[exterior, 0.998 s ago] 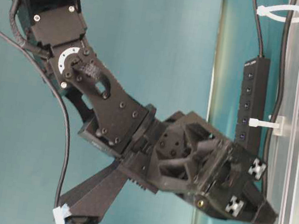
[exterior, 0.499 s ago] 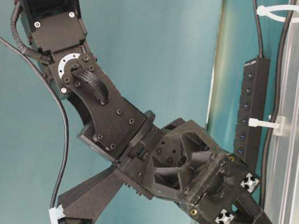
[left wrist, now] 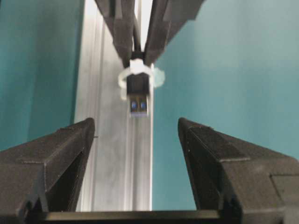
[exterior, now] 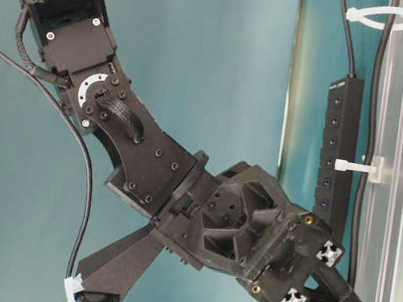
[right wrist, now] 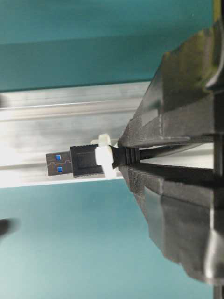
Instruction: Pass the USB cable through three rings with both arms.
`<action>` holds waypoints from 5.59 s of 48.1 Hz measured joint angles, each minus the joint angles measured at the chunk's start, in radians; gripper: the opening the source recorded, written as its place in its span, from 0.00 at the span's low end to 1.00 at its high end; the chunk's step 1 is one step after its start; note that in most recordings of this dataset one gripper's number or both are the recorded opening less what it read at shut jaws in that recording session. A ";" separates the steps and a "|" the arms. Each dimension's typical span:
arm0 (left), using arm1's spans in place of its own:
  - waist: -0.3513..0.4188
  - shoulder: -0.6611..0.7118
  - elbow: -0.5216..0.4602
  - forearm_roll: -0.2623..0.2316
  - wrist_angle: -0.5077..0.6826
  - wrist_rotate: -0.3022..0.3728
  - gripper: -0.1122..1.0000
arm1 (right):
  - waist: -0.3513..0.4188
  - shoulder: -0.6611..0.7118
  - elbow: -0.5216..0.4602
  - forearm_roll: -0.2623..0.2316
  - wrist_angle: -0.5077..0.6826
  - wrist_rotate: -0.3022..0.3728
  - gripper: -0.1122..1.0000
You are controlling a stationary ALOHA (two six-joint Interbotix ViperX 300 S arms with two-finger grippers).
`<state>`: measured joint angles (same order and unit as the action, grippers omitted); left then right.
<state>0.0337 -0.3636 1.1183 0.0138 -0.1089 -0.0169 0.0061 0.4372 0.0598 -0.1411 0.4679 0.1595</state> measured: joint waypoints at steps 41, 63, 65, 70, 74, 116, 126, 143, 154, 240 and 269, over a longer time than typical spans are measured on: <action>0.000 0.141 -0.021 0.000 -0.114 -0.029 0.47 | -0.003 0.000 0.002 0.008 -0.032 0.021 0.04; -0.002 0.186 -0.048 0.000 -0.124 -0.029 0.46 | -0.003 0.000 0.000 0.008 -0.032 0.021 0.04; -0.002 0.190 -0.052 -0.002 -0.124 -0.029 0.47 | -0.003 0.000 0.002 0.008 -0.032 0.021 0.04; -0.002 0.196 -0.058 0.000 -0.124 -0.029 0.47 | -0.003 0.000 0.002 0.008 -0.031 0.021 0.04; 0.000 0.199 -0.064 -0.002 -0.124 -0.029 0.45 | -0.003 0.000 0.002 0.008 -0.032 0.021 0.04; -0.002 0.204 -0.069 -0.002 -0.123 -0.026 0.32 | -0.002 0.000 0.002 0.008 -0.020 0.021 0.07; -0.006 0.202 -0.069 0.000 -0.118 -0.029 0.32 | 0.008 0.000 0.002 0.008 0.023 0.023 0.33; -0.023 0.195 -0.061 0.000 -0.087 -0.029 0.32 | 0.015 -0.018 0.002 0.008 0.041 0.025 0.85; -0.029 0.173 -0.055 -0.002 -0.043 -0.029 0.32 | 0.014 -0.046 0.014 0.006 0.040 0.025 0.84; -0.025 -0.032 -0.025 0.000 0.083 -0.011 0.32 | -0.028 -0.508 0.506 -0.005 -0.282 0.023 0.84; -0.015 -0.063 -0.051 0.000 0.084 0.075 0.32 | -0.028 -0.592 0.607 -0.005 -0.368 0.025 0.84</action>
<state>0.0184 -0.4264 1.0677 0.0138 -0.0245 0.0583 -0.0215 -0.1549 0.6673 -0.1457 0.0997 0.1841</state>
